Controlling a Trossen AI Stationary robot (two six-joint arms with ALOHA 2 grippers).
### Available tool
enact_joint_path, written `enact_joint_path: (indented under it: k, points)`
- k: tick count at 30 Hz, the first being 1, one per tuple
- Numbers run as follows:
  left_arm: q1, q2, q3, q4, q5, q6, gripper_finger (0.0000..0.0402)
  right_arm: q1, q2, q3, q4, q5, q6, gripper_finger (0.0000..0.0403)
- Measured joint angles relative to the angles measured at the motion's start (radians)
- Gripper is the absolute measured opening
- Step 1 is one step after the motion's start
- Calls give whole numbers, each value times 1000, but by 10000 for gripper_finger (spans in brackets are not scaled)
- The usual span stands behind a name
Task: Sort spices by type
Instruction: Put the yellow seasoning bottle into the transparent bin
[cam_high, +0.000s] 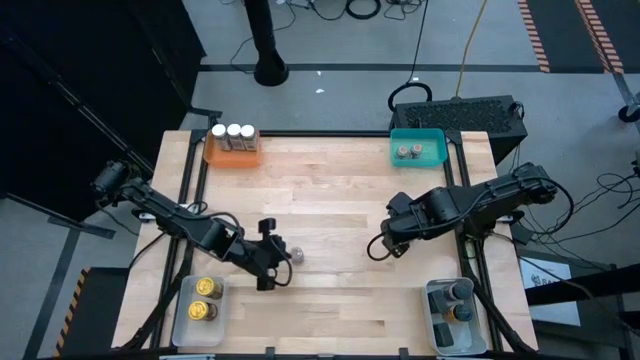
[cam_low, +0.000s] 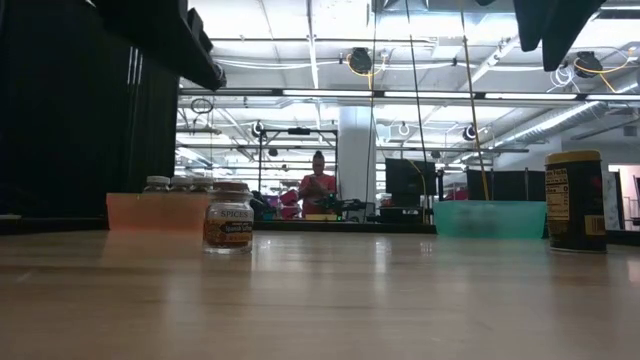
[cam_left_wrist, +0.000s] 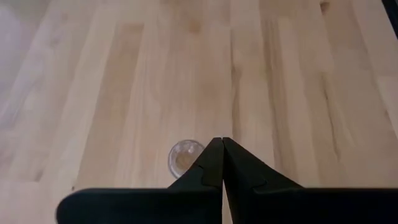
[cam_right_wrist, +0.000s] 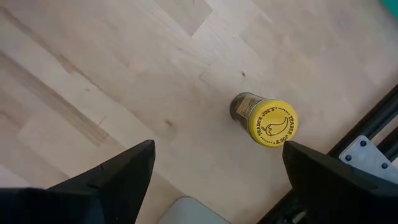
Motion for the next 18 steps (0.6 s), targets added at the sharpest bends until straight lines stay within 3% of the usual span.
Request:
enact_joint_path:
  k: [10,18]
  points:
    - [-1,0,0,10,0,1,57,0,0,0,-29,-31,4,336]
    - [-1,0,0,9,-2,7,63,-39,1,-33,-42,-46,14,336]
